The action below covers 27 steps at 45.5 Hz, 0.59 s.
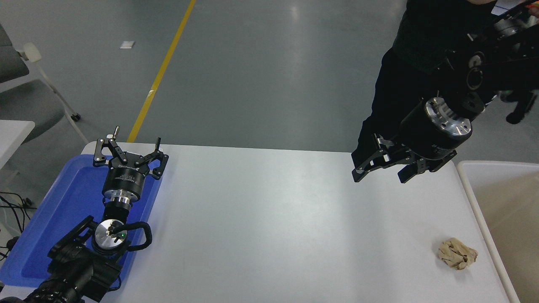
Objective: Pick up foil plate and place in dustbin
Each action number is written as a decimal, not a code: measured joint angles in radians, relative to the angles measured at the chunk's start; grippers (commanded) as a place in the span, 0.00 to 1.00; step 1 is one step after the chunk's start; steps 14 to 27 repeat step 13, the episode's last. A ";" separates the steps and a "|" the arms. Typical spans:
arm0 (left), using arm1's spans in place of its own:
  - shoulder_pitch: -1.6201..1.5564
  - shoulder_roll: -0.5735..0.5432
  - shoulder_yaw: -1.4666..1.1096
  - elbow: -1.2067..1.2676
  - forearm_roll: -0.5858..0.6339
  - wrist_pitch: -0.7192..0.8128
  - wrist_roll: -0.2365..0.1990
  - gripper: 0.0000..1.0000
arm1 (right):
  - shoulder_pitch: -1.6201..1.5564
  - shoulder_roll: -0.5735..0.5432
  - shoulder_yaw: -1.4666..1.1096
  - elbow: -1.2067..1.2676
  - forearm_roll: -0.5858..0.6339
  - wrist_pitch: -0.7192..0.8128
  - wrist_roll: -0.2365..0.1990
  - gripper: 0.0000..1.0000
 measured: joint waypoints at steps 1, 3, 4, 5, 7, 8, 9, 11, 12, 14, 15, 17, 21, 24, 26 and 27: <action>0.000 0.000 0.000 0.000 0.000 0.000 0.000 1.00 | 0.001 0.009 -0.002 -0.003 0.010 -0.001 0.000 1.00; 0.000 0.000 0.000 0.000 0.000 0.000 0.000 1.00 | 0.001 0.022 -0.006 -0.007 0.020 -0.003 0.000 1.00; 0.000 0.000 0.000 0.000 0.000 0.000 0.000 1.00 | 0.002 0.030 -0.010 -0.011 0.028 -0.007 0.000 1.00; 0.000 0.000 0.000 0.000 0.000 0.000 0.000 1.00 | 0.002 0.036 -0.013 -0.014 0.032 -0.009 0.000 1.00; 0.000 0.000 0.000 0.000 0.000 0.000 0.000 1.00 | 0.001 0.047 -0.020 -0.019 0.040 -0.016 0.000 1.00; 0.000 0.000 0.000 0.000 0.000 0.000 0.000 1.00 | 0.001 0.054 -0.026 -0.022 0.045 -0.022 0.000 1.00; 0.000 0.000 0.000 0.000 0.000 0.000 0.000 1.00 | 0.000 0.059 -0.031 -0.025 0.048 -0.026 0.000 1.00; 0.000 0.000 0.000 -0.001 0.000 0.000 0.000 1.00 | -0.002 0.066 -0.039 -0.028 0.052 -0.032 0.000 1.00; 0.000 0.000 0.000 -0.001 0.000 0.000 0.000 1.00 | -0.003 0.070 -0.044 -0.029 0.055 -0.036 0.000 1.00; 0.000 0.000 0.000 -0.001 0.000 0.000 0.001 1.00 | -0.004 0.074 -0.050 -0.031 0.057 -0.039 0.000 1.00; 0.000 0.000 0.000 -0.001 0.000 0.000 0.001 1.00 | -0.004 0.074 -0.050 -0.031 0.057 -0.039 0.000 1.00; 0.000 0.000 0.000 -0.001 0.000 0.000 0.001 1.00 | -0.004 0.074 -0.050 -0.031 0.057 -0.039 0.000 1.00; 0.000 0.000 0.000 -0.001 0.000 0.000 0.001 1.00 | -0.004 0.074 -0.050 -0.031 0.057 -0.039 0.000 1.00; 0.000 0.000 0.000 -0.001 0.000 0.000 0.001 1.00 | -0.004 0.074 -0.050 -0.031 0.057 -0.039 0.000 1.00; 0.000 0.000 0.000 -0.001 0.000 0.000 0.001 1.00 | -0.004 0.074 -0.050 -0.031 0.057 -0.039 0.000 1.00; 0.000 0.000 0.000 -0.001 0.000 0.000 0.001 1.00 | -0.004 0.074 -0.050 -0.031 0.057 -0.039 0.000 1.00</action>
